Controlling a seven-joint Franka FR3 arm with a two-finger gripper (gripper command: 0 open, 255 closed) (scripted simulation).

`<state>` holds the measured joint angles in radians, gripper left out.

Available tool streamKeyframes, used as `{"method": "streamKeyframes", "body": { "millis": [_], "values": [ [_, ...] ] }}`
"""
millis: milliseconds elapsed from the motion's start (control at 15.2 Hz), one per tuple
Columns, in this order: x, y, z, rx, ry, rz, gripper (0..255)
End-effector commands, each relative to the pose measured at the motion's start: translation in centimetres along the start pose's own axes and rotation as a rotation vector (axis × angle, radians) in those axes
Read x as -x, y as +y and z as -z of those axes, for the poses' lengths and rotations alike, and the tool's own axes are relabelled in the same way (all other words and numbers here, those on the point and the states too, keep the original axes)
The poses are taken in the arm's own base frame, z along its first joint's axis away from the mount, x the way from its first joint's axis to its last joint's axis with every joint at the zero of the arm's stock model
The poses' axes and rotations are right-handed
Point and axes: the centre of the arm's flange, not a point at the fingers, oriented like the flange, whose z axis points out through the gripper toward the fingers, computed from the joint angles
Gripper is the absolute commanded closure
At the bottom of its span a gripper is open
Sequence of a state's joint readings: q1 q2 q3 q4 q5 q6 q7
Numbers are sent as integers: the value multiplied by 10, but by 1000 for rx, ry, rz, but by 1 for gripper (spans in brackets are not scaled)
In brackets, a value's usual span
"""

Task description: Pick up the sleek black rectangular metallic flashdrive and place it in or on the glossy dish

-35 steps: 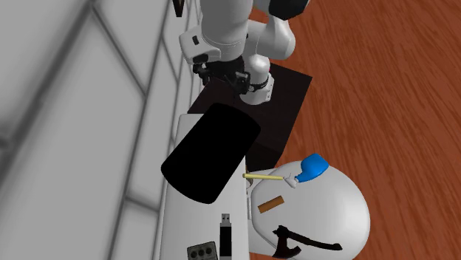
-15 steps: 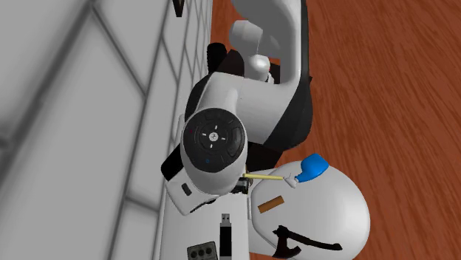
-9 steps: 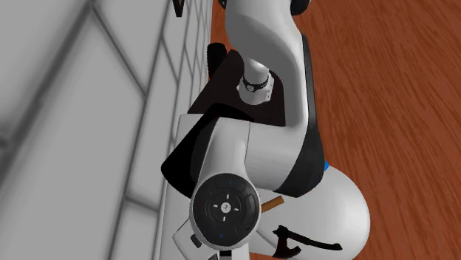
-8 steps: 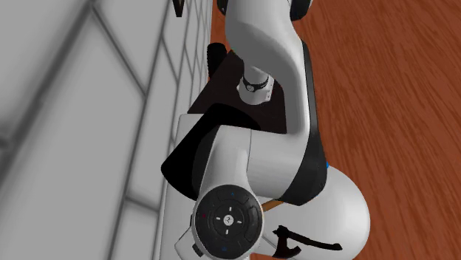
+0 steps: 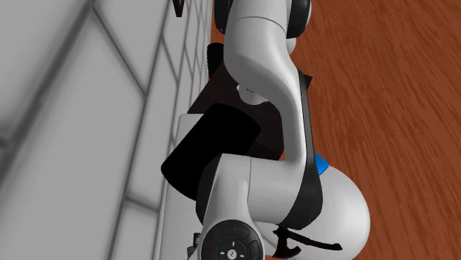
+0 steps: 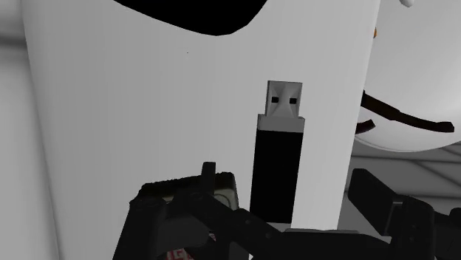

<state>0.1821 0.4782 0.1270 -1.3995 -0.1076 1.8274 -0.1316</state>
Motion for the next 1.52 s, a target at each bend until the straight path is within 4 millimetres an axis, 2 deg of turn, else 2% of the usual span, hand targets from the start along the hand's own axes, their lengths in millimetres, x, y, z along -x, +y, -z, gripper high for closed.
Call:
{"method": "streamKeyframes", "body": {
  "millis": [0, 528, 594, 792, 990, 1122, 1188, 1452],
  "values": [
    [0, 0, -11, -1, -2, 1, 0],
    [0, 0, -14, -1, -2, 1, 0],
    [0, 0, -14, -1, -2, 1, 255],
    [4, -1, -16, -1, -2, 0, 255],
    [0, -2, -9, 0, -2, 0, 255],
    [1, -8, -18, 0, -3, -1, 255],
    [0, 0, -14, -1, -2, 1, 255],
    [1, 1, 7, -1, -2, 1, 255]
  ]
}}
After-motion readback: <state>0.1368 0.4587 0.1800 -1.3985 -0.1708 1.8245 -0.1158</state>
